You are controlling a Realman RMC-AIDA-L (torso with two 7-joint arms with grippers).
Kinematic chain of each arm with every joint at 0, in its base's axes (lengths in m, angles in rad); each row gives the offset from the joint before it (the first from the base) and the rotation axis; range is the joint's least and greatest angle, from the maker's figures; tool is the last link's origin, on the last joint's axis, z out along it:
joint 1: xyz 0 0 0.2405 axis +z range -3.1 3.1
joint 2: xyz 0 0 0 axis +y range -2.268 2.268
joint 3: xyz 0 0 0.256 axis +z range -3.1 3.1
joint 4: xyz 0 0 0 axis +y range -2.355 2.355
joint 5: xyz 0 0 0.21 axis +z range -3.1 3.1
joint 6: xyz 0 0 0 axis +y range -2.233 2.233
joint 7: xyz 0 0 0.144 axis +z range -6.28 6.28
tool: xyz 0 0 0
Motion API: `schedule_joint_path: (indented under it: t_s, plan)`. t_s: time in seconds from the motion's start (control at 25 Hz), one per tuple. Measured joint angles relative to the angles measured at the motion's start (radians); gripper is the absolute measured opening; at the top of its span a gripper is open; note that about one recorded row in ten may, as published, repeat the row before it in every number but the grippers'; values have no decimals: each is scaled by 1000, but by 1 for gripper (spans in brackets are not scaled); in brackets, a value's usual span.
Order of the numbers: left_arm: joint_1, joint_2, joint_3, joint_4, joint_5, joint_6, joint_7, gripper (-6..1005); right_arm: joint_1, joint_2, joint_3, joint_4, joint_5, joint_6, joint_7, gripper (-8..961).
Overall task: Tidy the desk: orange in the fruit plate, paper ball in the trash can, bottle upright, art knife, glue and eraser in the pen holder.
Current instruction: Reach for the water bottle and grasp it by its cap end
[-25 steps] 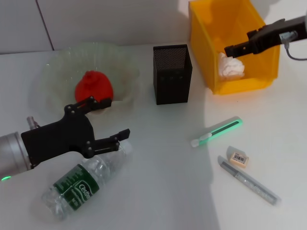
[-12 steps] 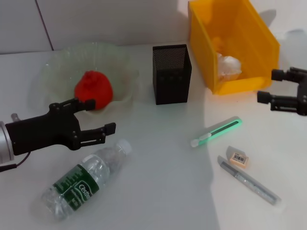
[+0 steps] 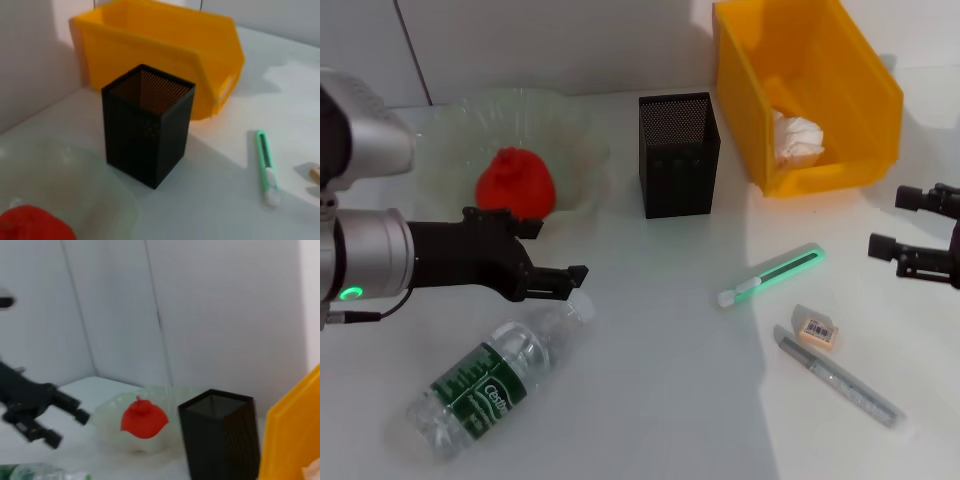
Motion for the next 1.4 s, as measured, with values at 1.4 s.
schedule_joint_path:
  t_s: [1.4]
  plan:
    - [-230, -9, 269, -15, 395, 52, -602, 839, 31, -56, -3, 159, -116, -146, -164, 840]
